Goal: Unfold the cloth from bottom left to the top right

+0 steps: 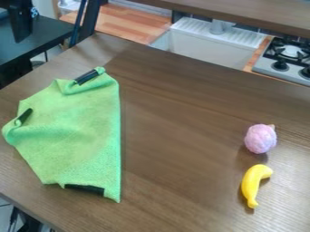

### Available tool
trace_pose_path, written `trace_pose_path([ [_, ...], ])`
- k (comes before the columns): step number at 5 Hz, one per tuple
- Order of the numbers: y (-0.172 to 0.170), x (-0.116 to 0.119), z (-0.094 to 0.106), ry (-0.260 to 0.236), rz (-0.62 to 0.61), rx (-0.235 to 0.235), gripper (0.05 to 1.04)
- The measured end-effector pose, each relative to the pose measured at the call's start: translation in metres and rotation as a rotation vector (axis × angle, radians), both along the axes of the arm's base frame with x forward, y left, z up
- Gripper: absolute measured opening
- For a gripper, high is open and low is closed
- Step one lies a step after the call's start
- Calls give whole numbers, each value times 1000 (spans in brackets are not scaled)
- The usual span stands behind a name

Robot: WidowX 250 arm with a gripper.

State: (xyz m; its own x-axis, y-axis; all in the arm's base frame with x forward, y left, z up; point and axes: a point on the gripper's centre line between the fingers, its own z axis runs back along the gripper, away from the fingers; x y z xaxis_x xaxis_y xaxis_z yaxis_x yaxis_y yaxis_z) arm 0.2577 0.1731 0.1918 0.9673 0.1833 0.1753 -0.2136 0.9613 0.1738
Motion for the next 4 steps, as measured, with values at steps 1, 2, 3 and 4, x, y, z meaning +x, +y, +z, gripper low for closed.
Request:
trace_pose_path([
  [1,0,1,-10,21,3,-14,1001],
  [2,12,-4,-33,-27,83,-12,1001],
  [3,19,-4,-56,-76,164,-78,1001],
  [4,27,-10,-86,-20,273,-174,1001],
])
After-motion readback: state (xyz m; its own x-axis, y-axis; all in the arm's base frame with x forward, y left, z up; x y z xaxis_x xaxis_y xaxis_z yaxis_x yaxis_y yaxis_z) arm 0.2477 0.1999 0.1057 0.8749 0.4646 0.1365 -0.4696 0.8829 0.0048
